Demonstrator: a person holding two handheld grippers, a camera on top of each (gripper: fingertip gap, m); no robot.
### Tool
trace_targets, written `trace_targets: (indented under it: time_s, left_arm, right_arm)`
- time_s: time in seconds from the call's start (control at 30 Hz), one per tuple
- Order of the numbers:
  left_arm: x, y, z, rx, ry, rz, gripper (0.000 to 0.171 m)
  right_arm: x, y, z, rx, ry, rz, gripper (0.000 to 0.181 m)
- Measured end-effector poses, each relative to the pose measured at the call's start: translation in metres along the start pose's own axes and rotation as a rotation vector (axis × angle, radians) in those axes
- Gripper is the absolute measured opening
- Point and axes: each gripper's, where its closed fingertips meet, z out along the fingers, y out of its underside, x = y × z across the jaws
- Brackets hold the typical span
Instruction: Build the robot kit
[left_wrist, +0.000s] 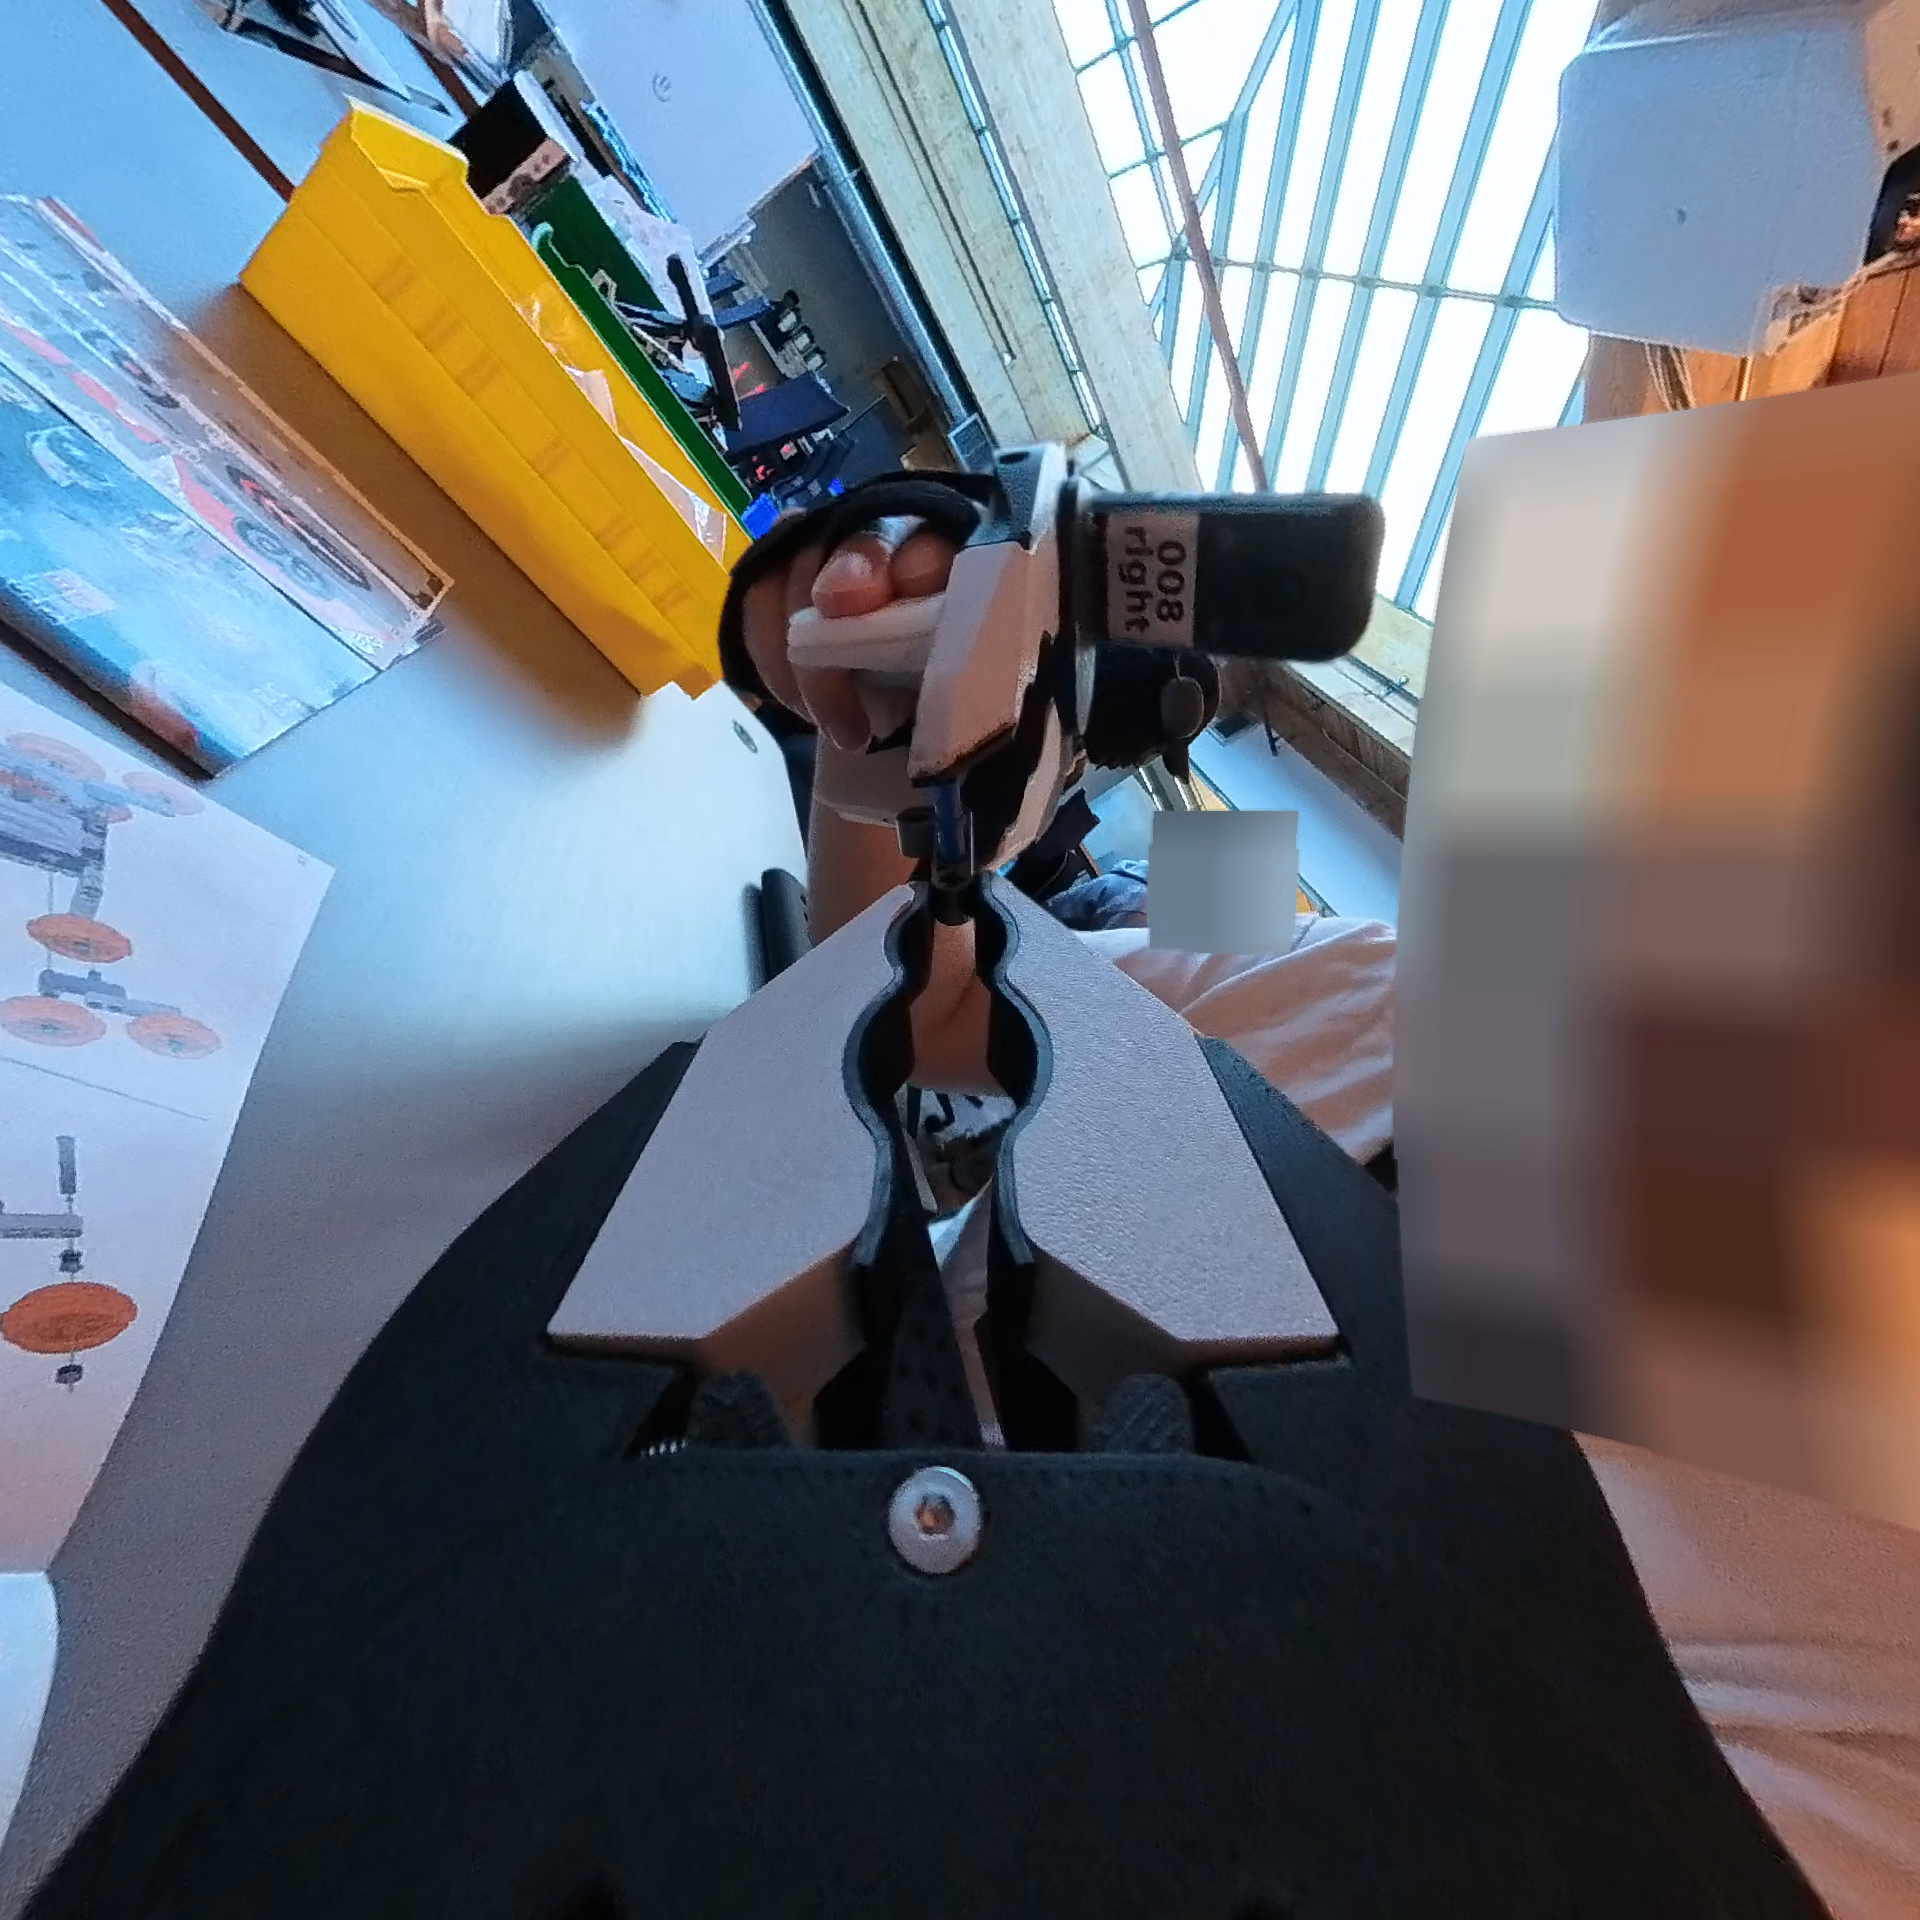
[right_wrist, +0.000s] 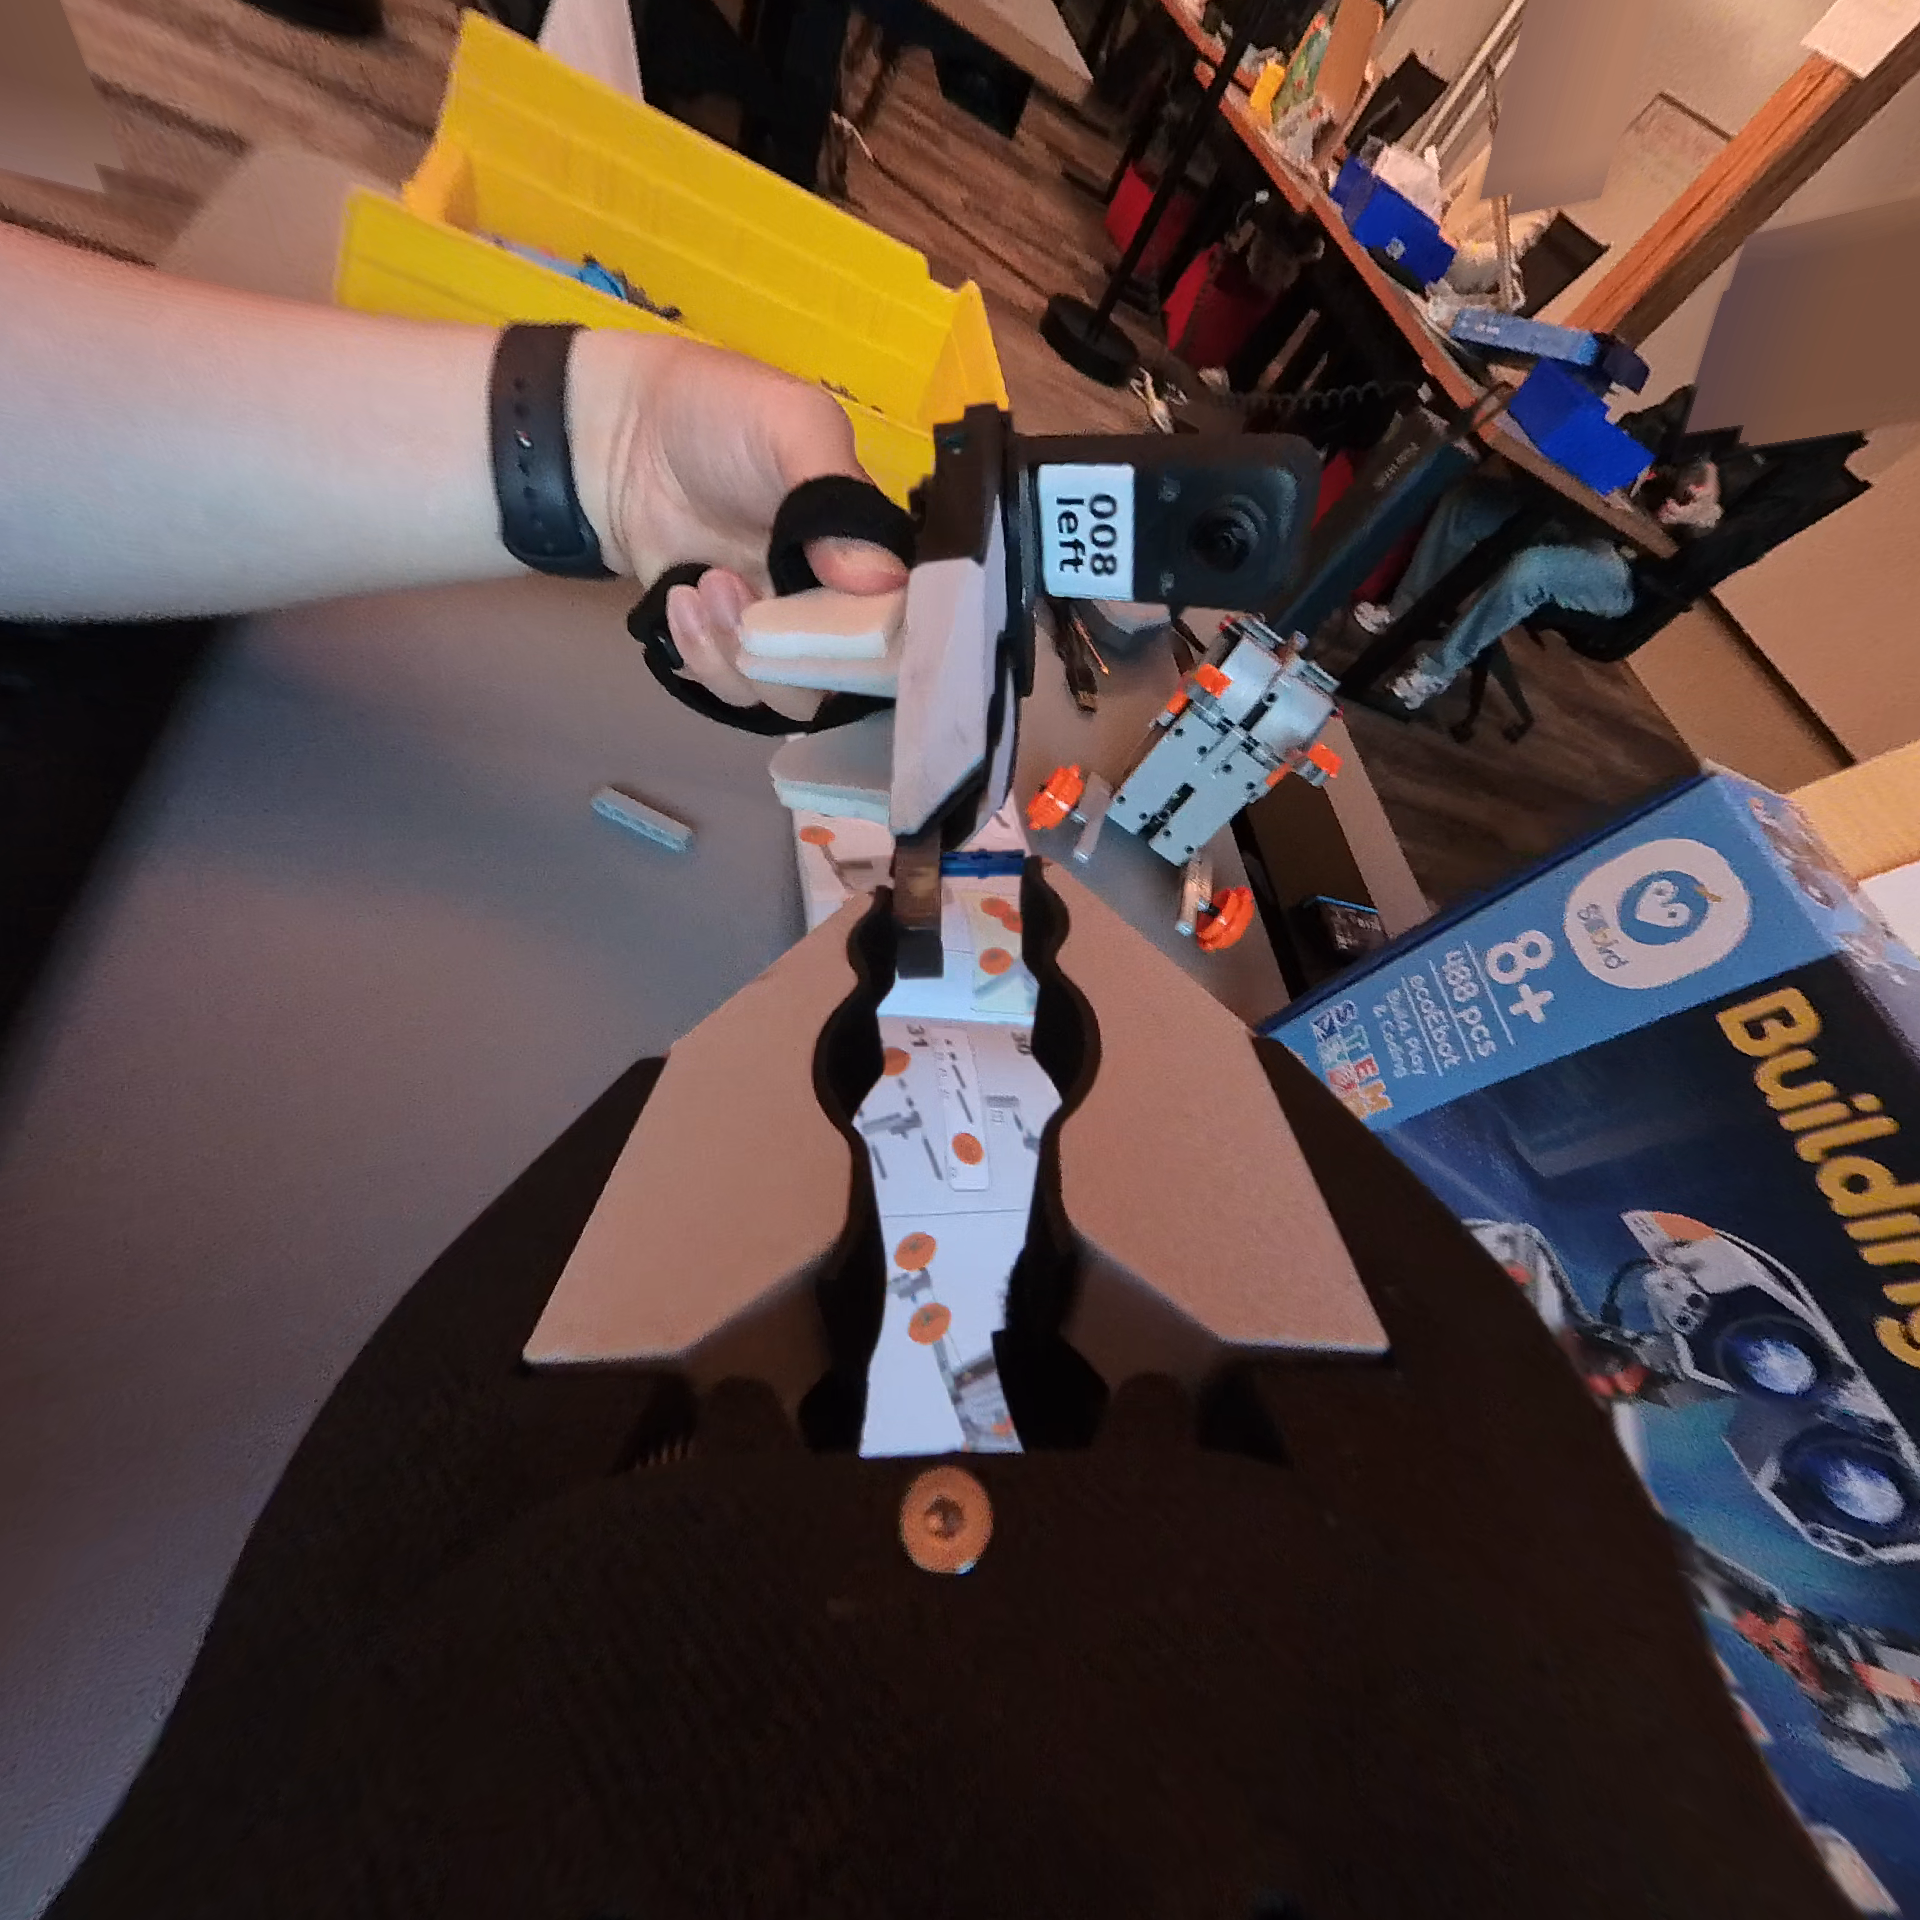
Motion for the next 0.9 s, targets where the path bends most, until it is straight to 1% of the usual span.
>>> trace_targets:
  time_s: [0.27,0.47,0.6,0.7,0.83,0.9]
  left_arm:
    - [-0.008,-0.003,-0.003,0.029,-0.048,-0.034,0.005]
    - [-0.012,-0.004,-0.005,0.029,-0.079,-0.03,0.004]
    - [-0.012,-0.003,-0.008,0.021,-0.095,-0.002,0.004]
    - [-0.013,-0.003,-0.009,0.006,-0.138,0.05,0.005]
    - [-0.019,0.001,-0.012,-0.029,-0.219,0.098,0.004]
    - [-0.02,0.004,-0.013,-0.049,-0.237,0.113,0.005]
  right_arm:
    - [0.006,0.01,0.005,-0.135,0.064,-0.049,0.023]
    - [0.007,0.013,0.009,-0.157,0.08,-0.056,0.022]
    - [0.008,0.012,0.011,-0.148,0.086,-0.049,0.023]
    - [0.009,0.011,0.013,-0.144,0.113,-0.13,0.023]
    - [0.008,0.016,0.017,-0.195,0.134,-0.215,0.023]
    - [0.006,0.017,0.019,-0.204,0.126,-0.212,0.023]
